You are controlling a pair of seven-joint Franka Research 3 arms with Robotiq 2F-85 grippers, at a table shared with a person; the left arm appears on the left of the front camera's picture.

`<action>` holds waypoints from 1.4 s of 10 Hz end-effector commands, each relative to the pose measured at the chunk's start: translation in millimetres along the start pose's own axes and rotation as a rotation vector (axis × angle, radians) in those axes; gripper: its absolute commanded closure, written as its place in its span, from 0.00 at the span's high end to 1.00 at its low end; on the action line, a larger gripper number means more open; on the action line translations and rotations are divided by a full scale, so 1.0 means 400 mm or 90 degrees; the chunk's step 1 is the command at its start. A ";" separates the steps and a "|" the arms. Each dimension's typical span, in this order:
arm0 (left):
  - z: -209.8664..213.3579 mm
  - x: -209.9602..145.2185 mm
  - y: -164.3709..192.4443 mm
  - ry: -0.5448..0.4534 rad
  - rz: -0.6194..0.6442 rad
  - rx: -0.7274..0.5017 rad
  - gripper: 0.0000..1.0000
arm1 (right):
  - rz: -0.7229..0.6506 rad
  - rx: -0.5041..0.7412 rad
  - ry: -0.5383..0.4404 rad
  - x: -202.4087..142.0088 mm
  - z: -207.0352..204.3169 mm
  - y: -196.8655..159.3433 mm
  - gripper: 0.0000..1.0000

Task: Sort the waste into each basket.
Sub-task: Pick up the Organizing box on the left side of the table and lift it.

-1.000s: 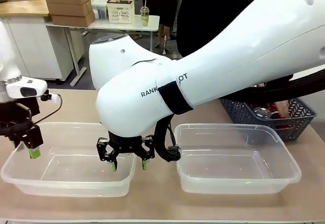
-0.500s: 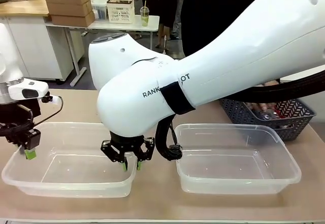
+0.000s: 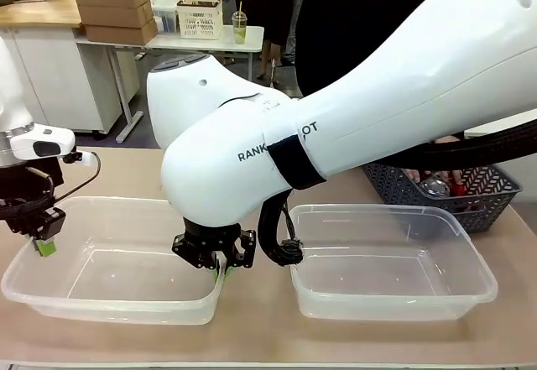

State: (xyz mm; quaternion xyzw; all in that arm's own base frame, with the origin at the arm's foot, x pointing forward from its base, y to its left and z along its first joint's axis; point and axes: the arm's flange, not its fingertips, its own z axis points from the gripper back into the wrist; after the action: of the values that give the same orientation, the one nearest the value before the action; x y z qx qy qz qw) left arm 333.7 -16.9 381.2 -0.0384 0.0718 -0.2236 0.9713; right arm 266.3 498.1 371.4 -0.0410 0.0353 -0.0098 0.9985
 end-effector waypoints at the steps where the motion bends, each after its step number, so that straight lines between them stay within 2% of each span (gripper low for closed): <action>1: -0.012 -0.104 -0.054 -0.035 0.027 0.001 0.00 | 0.000 0.007 -0.018 -0.002 0.038 -0.021 0.00; 3: 0.119 -0.113 -0.039 -0.023 0.107 0.010 0.00 | 0.028 -0.006 -0.010 0.002 0.146 -0.084 0.00; 4: 0.201 -0.122 -0.033 -0.034 0.128 0.010 0.00 | 0.070 -0.001 -0.001 0.002 0.230 -0.141 0.00; 6: 0.320 -0.123 -0.021 -0.075 0.155 0.005 0.00 | 0.148 0.013 0.037 0.004 0.313 -0.204 0.00; 7: 0.342 -0.126 -0.011 -0.121 0.170 -0.047 0.00 | 0.187 0.030 0.070 -0.008 0.291 -0.190 0.00; 8: 0.275 -0.128 -0.063 -0.070 0.137 -0.020 0.00 | 0.096 0.061 -0.002 -0.020 0.306 -0.116 0.00; 10: 0.275 -0.128 -0.063 -0.070 0.137 -0.020 0.00 | 0.096 0.061 -0.002 -0.020 0.306 -0.116 0.00; 11: 0.312 -0.127 -0.075 -0.081 0.146 -0.042 0.07 | 0.119 0.075 0.013 -0.014 0.329 -0.131 0.06; 12: 0.351 -0.087 -0.104 -0.080 0.206 -0.079 0.07 | 0.126 0.074 -0.006 0.005 0.340 -0.163 0.06; 13: 0.383 -0.046 -0.156 -0.065 0.228 -0.132 0.07 | 0.125 0.069 -0.025 0.017 0.349 -0.217 0.06; 14: 0.399 -0.002 -0.213 -0.063 0.234 -0.114 0.07 | 0.105 0.055 -0.019 0.027 0.341 -0.282 0.06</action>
State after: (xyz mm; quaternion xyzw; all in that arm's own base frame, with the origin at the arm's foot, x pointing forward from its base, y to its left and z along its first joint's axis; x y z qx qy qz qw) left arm 310.3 -48.4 532.8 -0.1048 0.0400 -0.0532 0.9923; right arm 288.7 423.5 515.0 0.0047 0.0373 0.0623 0.9973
